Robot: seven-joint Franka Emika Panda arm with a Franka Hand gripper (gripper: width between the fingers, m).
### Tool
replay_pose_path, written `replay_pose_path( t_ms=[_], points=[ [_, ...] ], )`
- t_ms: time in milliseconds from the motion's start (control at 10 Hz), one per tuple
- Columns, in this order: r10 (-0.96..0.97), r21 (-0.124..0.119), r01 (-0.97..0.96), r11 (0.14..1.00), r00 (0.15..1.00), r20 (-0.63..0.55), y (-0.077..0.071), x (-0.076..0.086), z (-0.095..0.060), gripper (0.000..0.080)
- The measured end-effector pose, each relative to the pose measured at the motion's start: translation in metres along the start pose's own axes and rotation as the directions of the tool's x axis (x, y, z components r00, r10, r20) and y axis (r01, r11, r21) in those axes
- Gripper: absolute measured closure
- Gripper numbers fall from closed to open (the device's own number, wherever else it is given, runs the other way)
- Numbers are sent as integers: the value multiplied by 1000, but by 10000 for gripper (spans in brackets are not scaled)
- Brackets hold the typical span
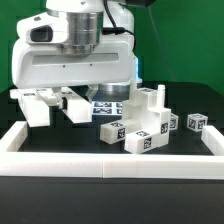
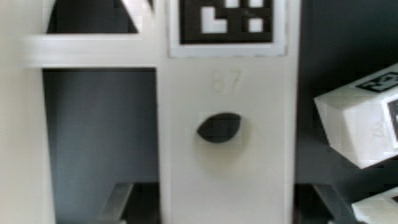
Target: Assemble chair
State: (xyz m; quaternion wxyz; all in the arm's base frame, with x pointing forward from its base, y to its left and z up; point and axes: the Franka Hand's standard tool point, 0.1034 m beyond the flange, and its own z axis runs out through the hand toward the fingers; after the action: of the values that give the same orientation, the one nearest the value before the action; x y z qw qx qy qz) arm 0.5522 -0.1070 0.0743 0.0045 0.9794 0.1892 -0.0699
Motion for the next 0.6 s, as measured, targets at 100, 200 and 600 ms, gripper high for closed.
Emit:
replay_pose_path(
  t_ms=[100, 200, 600],
  points=[
    [-70, 5, 70, 998, 997, 13, 0, 0, -9, 509],
    [-130, 6, 130, 992, 991, 11, 0, 1, -20, 509],
    [-199, 4, 199, 980, 980, 10, -1, -3, -10, 509]
  ],
)
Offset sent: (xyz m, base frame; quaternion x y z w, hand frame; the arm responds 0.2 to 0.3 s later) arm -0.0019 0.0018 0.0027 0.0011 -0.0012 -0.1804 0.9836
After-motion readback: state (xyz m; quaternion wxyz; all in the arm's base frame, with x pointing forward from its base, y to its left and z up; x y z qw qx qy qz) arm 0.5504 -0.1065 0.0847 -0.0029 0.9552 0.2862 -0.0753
